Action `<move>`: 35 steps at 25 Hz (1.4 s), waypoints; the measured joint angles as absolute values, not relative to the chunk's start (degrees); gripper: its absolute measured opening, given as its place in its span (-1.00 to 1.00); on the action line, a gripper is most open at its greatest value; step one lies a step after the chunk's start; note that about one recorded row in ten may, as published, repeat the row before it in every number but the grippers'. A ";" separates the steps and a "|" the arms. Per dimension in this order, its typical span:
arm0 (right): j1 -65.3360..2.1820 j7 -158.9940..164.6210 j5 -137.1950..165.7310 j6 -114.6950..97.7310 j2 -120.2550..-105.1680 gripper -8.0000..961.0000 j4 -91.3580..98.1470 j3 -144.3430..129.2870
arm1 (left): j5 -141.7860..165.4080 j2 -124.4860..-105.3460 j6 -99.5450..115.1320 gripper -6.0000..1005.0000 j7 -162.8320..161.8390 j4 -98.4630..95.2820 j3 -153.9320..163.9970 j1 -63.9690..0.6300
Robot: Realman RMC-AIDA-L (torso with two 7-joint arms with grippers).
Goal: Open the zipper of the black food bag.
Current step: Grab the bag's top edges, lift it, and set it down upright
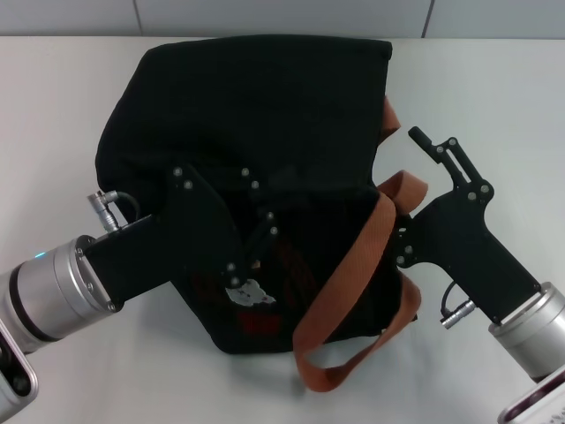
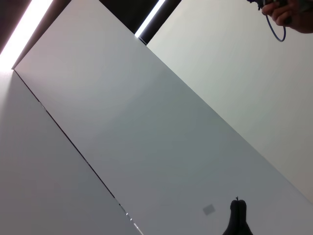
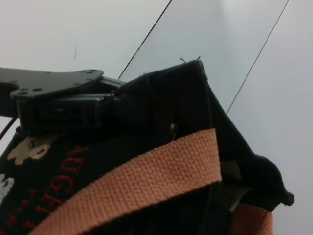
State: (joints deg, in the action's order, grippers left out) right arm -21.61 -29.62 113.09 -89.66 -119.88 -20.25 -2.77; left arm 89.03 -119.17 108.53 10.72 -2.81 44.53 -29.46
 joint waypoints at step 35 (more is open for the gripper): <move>-22.03 -31.85 117.01 -86.84 -119.88 0.73 -21.65 -2.57 | 89.00 -119.18 108.52 -0.79 10.65 -2.81 44.82 -29.89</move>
